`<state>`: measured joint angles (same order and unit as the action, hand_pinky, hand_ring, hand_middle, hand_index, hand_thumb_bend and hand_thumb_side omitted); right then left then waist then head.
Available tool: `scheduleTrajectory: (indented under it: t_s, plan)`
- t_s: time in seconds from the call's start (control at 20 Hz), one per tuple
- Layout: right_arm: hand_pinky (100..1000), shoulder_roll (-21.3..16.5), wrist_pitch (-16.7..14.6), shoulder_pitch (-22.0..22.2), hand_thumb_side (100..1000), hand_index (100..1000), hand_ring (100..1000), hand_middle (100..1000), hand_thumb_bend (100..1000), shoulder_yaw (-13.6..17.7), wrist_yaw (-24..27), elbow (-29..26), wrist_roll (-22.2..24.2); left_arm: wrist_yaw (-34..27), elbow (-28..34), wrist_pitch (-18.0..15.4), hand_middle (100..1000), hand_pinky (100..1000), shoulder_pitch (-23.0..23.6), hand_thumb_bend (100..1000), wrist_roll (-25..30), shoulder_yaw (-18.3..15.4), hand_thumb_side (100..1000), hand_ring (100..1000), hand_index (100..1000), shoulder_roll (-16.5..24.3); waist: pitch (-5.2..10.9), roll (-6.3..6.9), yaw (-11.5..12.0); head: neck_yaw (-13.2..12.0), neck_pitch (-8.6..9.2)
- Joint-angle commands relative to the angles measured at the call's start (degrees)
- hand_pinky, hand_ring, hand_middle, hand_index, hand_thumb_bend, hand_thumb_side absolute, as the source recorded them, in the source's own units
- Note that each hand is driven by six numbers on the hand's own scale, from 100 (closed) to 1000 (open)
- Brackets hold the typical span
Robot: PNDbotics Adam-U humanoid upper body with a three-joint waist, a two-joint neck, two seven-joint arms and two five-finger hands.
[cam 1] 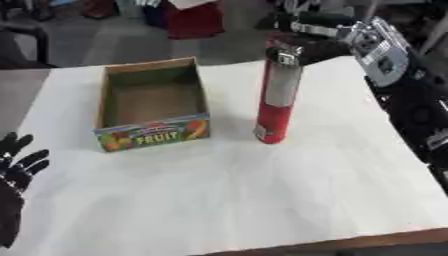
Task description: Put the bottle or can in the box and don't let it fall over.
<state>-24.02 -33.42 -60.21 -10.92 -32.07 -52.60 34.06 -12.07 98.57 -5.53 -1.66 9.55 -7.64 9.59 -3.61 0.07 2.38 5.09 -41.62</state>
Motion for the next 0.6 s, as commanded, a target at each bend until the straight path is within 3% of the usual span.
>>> scheduleTrajectory:
  t_s: [0.05,0.6]
  plan:
    - [1000,-0.9,-16.8,-1.1,902,1000,1000,1000,184,-0.1,-0.2,-0.8,16.7,-0.3,0.9,-0.1,891,862,-0.6,318,0.2,-0.4,1000,797,986,1.0,0.52,-0.04,0.0,0.1,0.84]
    - [1000,-0.1,-16.4,-0.2,882,1000,1000,1000,157,1.0,-2.9,1.8,16.8,-0.4,1.0,-0.1,891,863,-0.6,320,0.3,-0.4,1000,798,986,0.9,0.44,-0.04,0.0,0.2,0.94]
